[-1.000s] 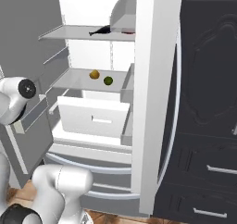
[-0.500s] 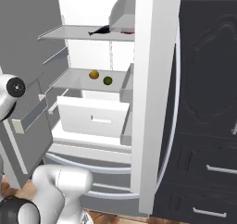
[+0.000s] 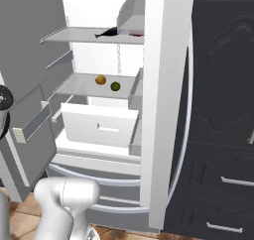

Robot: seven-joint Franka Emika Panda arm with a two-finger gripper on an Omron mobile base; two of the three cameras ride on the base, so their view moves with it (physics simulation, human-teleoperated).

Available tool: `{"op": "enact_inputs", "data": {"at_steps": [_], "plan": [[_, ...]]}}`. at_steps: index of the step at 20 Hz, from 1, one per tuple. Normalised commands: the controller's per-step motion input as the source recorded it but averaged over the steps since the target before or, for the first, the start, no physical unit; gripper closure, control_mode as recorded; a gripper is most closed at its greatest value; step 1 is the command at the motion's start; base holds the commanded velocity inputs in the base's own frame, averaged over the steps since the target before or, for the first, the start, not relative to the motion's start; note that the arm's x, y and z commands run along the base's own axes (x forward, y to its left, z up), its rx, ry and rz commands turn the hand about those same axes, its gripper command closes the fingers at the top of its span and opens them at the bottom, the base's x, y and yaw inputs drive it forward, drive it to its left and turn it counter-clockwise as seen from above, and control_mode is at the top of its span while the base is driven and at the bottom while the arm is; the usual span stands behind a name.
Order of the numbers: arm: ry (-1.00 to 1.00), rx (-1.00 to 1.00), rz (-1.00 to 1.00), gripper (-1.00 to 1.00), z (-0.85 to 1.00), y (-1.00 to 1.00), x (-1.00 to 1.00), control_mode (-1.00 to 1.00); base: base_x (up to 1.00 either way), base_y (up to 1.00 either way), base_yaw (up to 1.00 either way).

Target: Gather the squash and lime from the fridge and place them on a tray on the dining counter. Then gather the fish and steak from the fridge and place them on the other tray.

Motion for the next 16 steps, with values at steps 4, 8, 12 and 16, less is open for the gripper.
{"op": "enact_inputs", "data": {"at_steps": [4, 8, 12, 16], "plan": [[-0.13, -0.2, 0.0, -1.0, 0.33, -0.6, -0.88, -1.0, 0.0, 0.0, 0.0], [-0.07, -0.27, 0.0, -1.0, 0.29, -0.78, -0.57, -1.0, 0.0, 0.0, 0.0], [-0.01, -0.28, 0.0, -1.0, 0.15, -0.83, -0.36, -1.0, 0.0, 0.0, 0.0], [0.0, -0.28, -0.02, -1.0, 0.01, -0.73, -0.06, -1.0, 0.0, 0.0, 0.0]]}}
